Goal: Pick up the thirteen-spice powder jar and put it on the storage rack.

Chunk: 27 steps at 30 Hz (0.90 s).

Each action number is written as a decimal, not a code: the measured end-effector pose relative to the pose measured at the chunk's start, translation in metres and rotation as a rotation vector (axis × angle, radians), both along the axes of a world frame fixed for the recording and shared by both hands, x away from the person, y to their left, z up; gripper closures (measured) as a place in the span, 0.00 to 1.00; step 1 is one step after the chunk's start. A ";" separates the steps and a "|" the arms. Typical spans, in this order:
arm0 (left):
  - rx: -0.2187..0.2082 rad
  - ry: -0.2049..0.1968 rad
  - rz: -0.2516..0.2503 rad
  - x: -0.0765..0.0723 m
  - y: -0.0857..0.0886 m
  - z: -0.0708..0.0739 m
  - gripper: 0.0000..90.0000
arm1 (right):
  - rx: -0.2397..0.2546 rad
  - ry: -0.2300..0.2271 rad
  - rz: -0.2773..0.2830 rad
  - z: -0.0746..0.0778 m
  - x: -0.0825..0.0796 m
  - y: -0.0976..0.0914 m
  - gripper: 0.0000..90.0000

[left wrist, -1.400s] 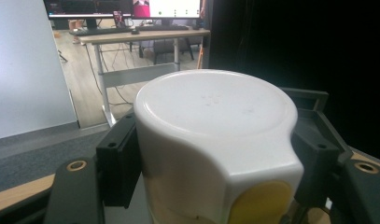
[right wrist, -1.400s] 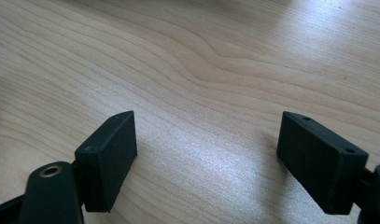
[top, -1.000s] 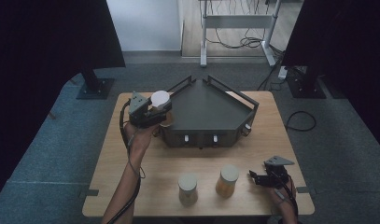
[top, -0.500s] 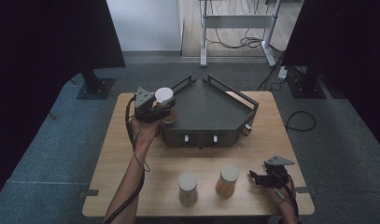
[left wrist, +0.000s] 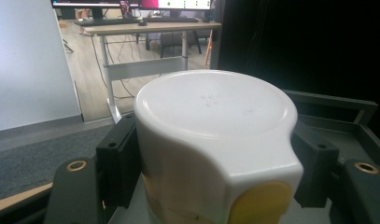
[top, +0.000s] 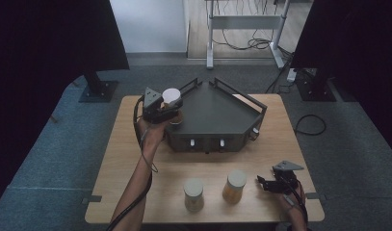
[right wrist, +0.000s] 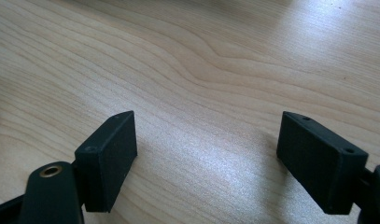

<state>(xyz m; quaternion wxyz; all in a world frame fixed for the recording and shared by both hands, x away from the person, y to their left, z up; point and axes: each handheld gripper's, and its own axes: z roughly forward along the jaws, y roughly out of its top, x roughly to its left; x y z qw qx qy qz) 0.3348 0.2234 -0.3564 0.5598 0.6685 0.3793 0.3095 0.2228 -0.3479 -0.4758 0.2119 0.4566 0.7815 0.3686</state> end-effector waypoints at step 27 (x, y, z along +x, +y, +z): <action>0.042 0.001 0.015 0.007 -0.010 -0.012 0.33 | -0.006 -0.001 0.001 0.000 0.000 0.000 0.22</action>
